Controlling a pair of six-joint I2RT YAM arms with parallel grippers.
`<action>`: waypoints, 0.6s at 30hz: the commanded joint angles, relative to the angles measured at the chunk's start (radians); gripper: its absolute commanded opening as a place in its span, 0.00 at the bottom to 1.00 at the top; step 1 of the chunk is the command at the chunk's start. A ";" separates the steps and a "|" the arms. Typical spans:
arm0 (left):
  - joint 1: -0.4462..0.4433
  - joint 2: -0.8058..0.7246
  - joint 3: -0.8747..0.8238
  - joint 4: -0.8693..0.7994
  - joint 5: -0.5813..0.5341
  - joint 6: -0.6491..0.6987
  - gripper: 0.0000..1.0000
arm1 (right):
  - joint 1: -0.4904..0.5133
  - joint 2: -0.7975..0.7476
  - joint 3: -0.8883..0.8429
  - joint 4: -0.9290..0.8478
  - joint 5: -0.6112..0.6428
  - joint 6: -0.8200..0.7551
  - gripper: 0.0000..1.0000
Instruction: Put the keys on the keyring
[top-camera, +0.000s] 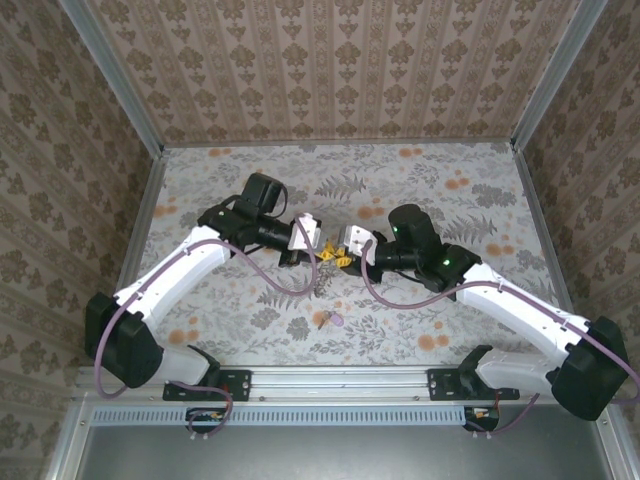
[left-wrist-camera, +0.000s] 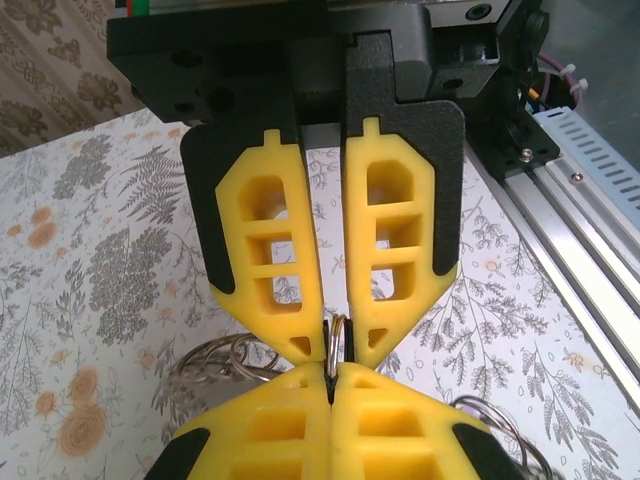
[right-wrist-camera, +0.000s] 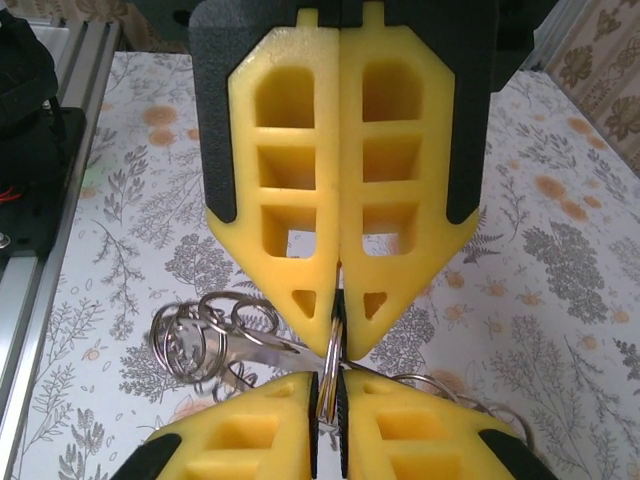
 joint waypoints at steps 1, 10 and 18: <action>-0.015 0.009 0.048 -0.033 -0.024 -0.003 0.00 | 0.010 0.015 0.044 0.038 0.015 0.034 0.11; -0.018 0.001 0.062 -0.036 -0.047 -0.046 0.04 | 0.007 0.027 -0.030 0.202 0.028 0.118 0.00; 0.043 -0.088 -0.057 0.068 -0.001 -0.161 0.26 | -0.003 0.024 -0.123 0.513 -0.024 0.328 0.00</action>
